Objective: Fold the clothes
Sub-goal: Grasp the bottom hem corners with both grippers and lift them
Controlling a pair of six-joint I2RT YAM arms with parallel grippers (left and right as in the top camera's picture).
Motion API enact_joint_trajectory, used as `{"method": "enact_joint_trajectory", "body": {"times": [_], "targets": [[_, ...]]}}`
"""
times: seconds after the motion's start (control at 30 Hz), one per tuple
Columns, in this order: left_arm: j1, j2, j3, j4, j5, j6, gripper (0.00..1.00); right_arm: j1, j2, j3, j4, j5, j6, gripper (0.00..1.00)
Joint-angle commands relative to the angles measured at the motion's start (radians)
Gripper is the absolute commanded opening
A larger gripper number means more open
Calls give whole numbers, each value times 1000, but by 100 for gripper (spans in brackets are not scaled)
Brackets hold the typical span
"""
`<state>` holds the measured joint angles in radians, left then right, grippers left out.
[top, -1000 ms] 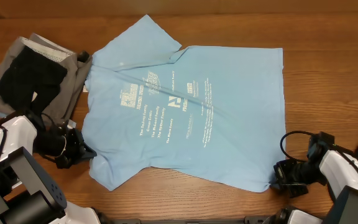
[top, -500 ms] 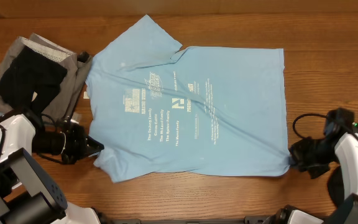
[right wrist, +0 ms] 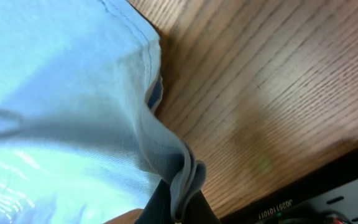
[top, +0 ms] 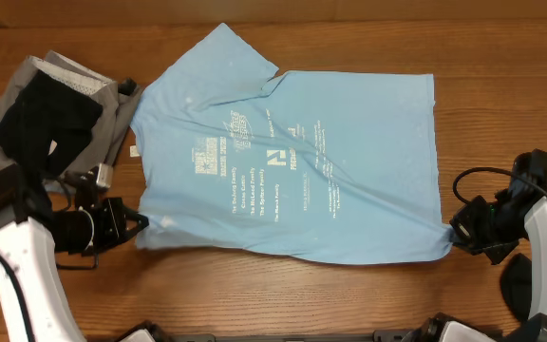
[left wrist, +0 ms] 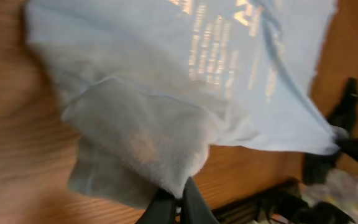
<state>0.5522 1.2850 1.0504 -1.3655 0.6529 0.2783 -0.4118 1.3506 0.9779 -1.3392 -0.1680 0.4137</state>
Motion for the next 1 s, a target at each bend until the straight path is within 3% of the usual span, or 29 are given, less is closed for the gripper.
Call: {"method": "enact_joint_trajectory", "body": {"times": [0.0, 0.2, 0.57, 0.7, 0.83, 0.97], "targets": [[6, -82, 17, -7, -180, -145, 4, -1, -25, 24, 4, -9, -21, 4], [6, -121, 17, -2, -296, -293, 4, 21, -25, -38, 16, -36, 49, 4], [6, -121, 17, 8, -401, -377, 4, 31, -25, -182, 51, -142, 92, 4], [6, -121, 19, 14, -401, -386, 4, 31, -25, -182, 48, -154, 77, 4], [6, -121, 19, 63, -352, -386, 4, 31, -25, -182, 172, -373, -59, 4], [4, -120, 19, 137, -320, -371, 4, 31, -25, -182, 235, -396, -12, 4]]}}
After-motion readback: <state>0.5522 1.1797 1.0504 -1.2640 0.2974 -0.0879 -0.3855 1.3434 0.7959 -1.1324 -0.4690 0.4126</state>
